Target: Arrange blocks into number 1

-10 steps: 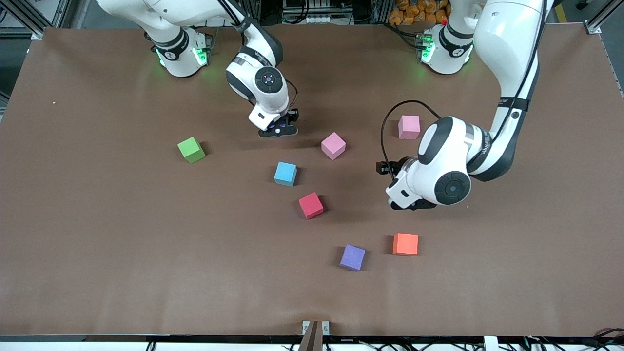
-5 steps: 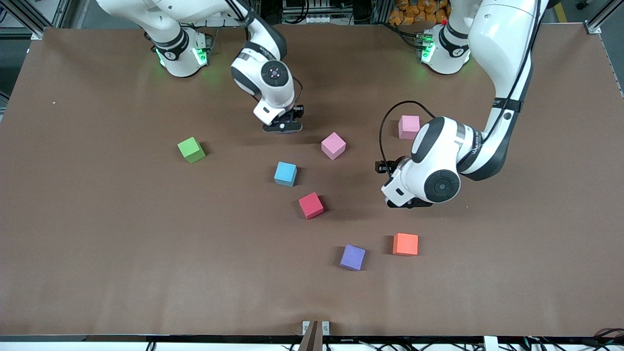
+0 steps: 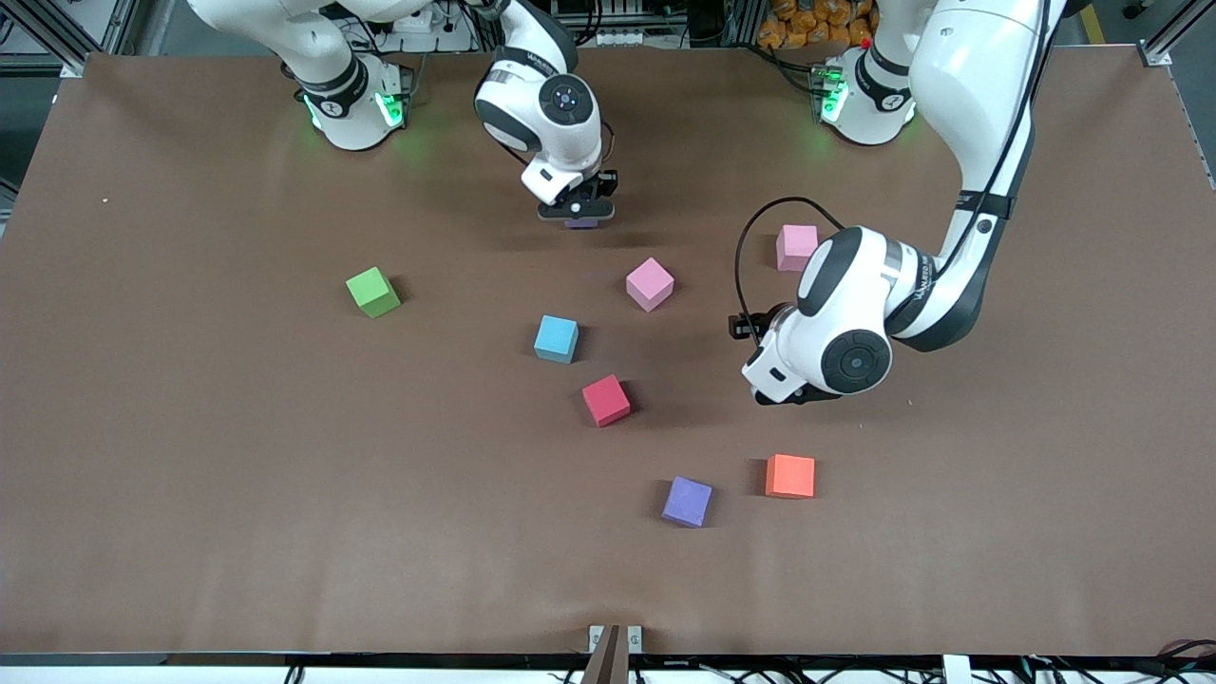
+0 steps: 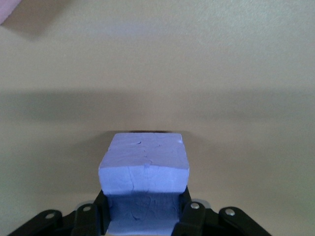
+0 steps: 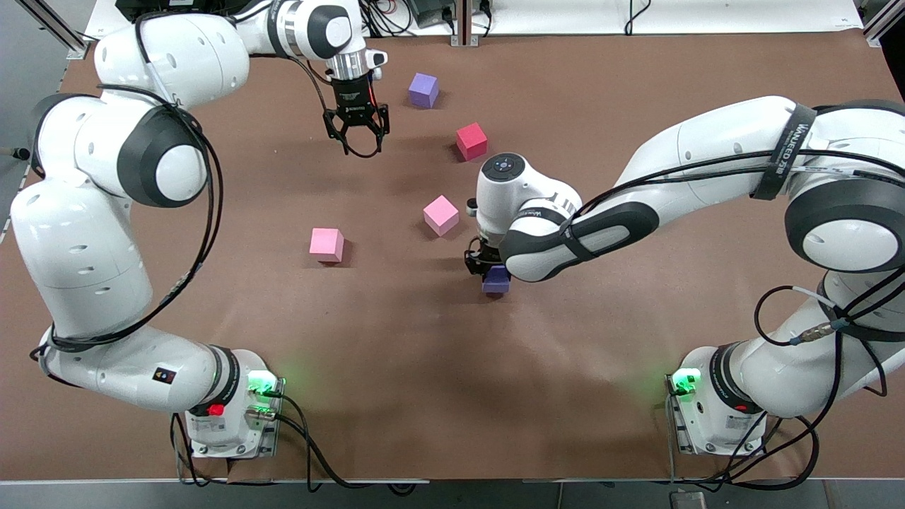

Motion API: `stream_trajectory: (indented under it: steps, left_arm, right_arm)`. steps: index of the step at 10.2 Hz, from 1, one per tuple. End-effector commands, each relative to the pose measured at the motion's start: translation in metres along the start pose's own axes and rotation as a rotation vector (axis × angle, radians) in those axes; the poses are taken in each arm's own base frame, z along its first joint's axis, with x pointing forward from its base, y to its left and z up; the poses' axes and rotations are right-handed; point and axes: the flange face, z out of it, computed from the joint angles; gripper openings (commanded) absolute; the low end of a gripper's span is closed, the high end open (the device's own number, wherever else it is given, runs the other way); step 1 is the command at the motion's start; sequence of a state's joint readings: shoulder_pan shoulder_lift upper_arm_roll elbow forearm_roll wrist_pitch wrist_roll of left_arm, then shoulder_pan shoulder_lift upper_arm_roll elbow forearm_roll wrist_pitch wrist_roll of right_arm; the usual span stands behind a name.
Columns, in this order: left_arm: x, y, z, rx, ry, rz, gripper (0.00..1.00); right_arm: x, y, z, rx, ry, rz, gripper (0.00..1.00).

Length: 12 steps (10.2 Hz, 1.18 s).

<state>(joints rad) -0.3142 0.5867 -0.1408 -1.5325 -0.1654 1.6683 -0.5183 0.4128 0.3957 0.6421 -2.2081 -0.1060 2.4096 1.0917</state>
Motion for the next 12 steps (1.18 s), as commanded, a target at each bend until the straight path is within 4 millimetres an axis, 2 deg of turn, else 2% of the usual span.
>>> stream_trajectory:
  steps: [1,2,3,4,5,6,7,9,12]
  left_arm:
    - [-0.002,0.019,0.023,-0.010,-0.035,-0.085,0.79]
    - [-0.007,0.038,0.032,-0.037,-0.039,-0.129,0.79]
    - [-0.009,0.047,0.032,-0.079,-0.040,-0.186,0.79]
    - [-0.011,0.051,0.031,-0.115,-0.064,-0.237,0.79]
    - [-0.017,0.063,0.036,-0.130,-0.087,-0.250,0.79]
    - [-0.025,0.078,0.048,-0.123,-0.110,-0.255,0.79]
    - [-0.027,0.082,0.052,-0.133,-0.128,-0.282,0.79]
    - [-0.029,0.088,0.057,-0.172,-0.181,-0.342,0.79]
    - [-0.023,0.109,0.091,-0.203,-0.201,-0.372,0.79]
  right_arm:
    - [-0.012,-0.009,0.003,-0.007,-0.001,0.027,0.00]
    - [-0.015,-0.010,0.004,-0.008,-0.004,0.023,0.00]
    - [-0.016,-0.012,0.007,-0.005,-0.009,0.019,0.00]
    - [-0.015,-0.012,0.009,0.000,-0.012,0.021,0.11]
    - [-0.014,-0.013,0.009,0.001,-0.012,0.022,0.35]
    - [-0.014,-0.013,0.008,0.004,-0.011,0.022,0.99]
    - [-0.010,-0.014,0.003,0.003,-0.009,0.027,1.00]
    - [0.011,-0.017,-0.021,-0.014,-0.009,0.055,1.00]
    - [0.045,-0.008,-0.080,-0.039,0.021,0.093,1.00]
